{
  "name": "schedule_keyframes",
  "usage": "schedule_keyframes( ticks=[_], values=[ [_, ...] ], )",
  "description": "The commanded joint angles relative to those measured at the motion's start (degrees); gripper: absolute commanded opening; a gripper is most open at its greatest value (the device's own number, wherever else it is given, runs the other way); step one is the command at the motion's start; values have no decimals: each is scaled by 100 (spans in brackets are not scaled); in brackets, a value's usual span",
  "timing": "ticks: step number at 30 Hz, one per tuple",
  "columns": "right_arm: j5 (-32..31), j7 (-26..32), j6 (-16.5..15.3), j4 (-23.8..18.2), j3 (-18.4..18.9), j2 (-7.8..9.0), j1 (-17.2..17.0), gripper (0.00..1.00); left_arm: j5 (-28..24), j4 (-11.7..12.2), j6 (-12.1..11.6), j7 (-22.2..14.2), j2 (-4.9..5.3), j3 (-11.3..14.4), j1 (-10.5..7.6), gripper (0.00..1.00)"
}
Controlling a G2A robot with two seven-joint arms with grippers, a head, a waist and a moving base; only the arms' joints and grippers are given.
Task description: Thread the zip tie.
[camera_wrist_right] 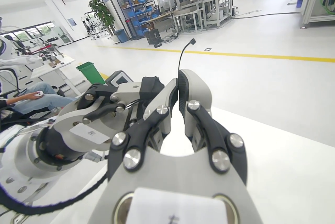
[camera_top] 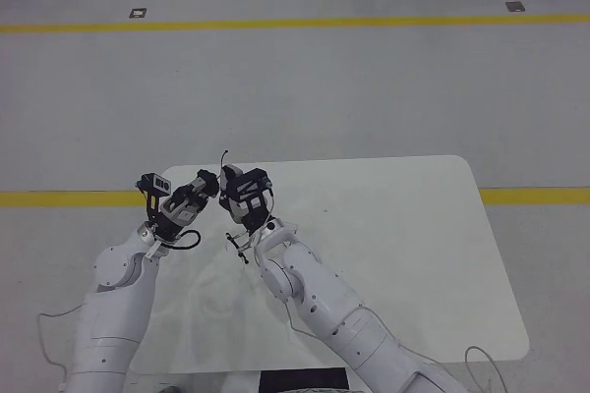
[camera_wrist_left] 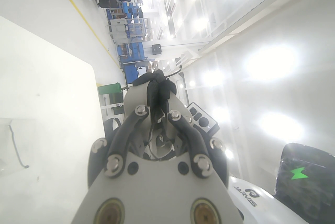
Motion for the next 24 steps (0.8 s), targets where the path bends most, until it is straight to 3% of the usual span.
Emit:
schedule_keyframes(
  ticks=[1, 2, 3, 4, 5, 15, 24],
  values=[
    [-18, 24, -2, -11, 3, 3, -9, 0, 0, 0, 0, 0, 0, 0, 0, 0],
    [-24, 37, 3, -16, 9, 4, -16, 0, 0, 0, 0, 0, 0, 0, 0, 0],
    [-21, 42, 31, -39, 23, 6, -31, 18, 0, 0, 0, 0, 0, 0, 0, 0],
    [-15, 41, 58, -63, 38, 8, -47, 64, 0, 0, 0, 0, 0, 0, 0, 0],
    [-21, 30, 94, -93, 55, 10, -63, 100, 0, 0, 0, 0, 0, 0, 0, 0],
    [-105, -207, 294, -558, 322, 88, -382, 100, 0, 0, 0, 0, 0, 0, 0, 0],
    [223, -375, 401, -674, 478, 93, -544, 100, 0, 0, 0, 0, 0, 0, 0, 0]
  ],
)
